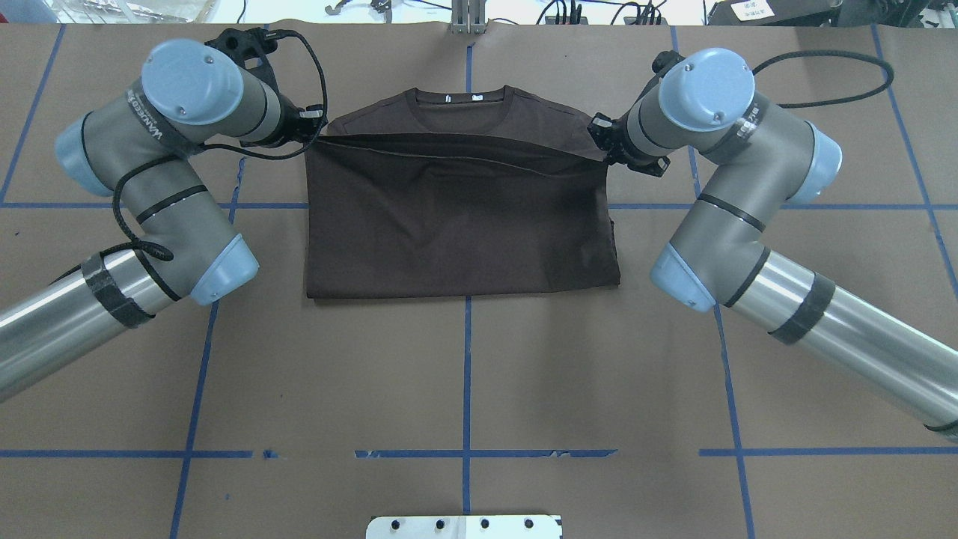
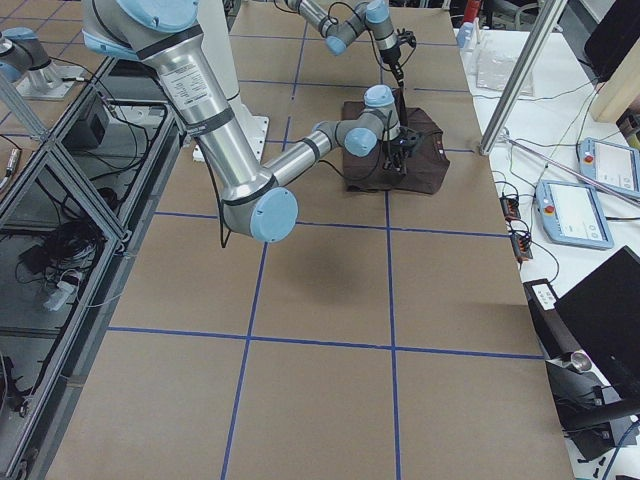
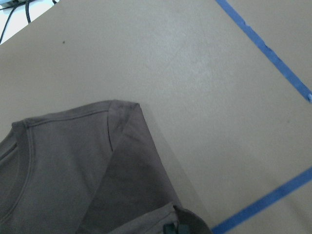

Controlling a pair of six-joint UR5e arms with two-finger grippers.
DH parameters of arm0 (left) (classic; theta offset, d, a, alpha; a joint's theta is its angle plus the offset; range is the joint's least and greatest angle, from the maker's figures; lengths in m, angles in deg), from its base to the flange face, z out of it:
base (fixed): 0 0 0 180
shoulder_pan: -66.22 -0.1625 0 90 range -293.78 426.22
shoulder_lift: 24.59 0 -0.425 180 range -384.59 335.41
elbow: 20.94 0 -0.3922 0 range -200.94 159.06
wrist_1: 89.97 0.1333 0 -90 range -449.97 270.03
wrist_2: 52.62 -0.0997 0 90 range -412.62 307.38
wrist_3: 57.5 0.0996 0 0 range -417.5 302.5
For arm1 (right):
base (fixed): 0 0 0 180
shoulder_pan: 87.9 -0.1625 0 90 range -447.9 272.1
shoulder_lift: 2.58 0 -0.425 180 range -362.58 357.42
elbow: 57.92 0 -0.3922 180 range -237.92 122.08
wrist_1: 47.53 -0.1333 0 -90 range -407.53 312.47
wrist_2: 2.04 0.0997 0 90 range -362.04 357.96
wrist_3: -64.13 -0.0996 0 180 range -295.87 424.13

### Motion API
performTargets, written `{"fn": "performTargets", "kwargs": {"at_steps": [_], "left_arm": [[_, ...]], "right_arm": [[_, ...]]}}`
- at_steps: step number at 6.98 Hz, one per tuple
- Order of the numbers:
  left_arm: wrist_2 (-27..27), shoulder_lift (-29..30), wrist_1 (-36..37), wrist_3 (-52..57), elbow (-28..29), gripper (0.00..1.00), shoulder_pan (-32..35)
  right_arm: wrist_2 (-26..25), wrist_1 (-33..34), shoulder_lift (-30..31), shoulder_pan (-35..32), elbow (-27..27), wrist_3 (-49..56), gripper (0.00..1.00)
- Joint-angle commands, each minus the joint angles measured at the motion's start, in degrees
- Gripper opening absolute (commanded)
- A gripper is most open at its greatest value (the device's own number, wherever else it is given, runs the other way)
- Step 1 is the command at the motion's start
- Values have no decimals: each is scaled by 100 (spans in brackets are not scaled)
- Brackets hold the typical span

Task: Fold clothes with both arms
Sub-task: 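Lift the hem with both grippers and fold it toward the collar, then release the hem with both grippers and raise them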

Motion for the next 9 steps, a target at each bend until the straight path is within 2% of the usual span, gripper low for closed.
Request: {"fn": "performTargets", "kwargs": {"at_steps": [1, 3, 5, 6, 7, 8, 9], "left_arm": [[-19, 275, -862, 97, 942, 0, 142], [-37, 556, -927, 97, 1373, 0, 142], [-54, 899, -1217, 80, 1927, 2, 151], [-185, 865, -1566, 132, 2164, 45, 151], [-308, 848, -1708, 141, 2245, 49, 177], [-318, 708, -1753, 254, 2220, 50, 221], [-309, 620, -2058, 343, 2185, 50, 334]], "right_arm": [[-49, -17, -606, -110, -951, 109, 0], [-208, -471, -678, -110, -1356, 215, 0], [-252, -668, -686, -101, -1481, 215, 0], [-278, -676, -686, -101, -1472, 215, 48], [-305, -790, -704, -101, -1463, 189, 68], [-279, -826, -730, -110, -1394, 119, 68], [-61, -791, -582, -127, -975, 101, 69]]}}
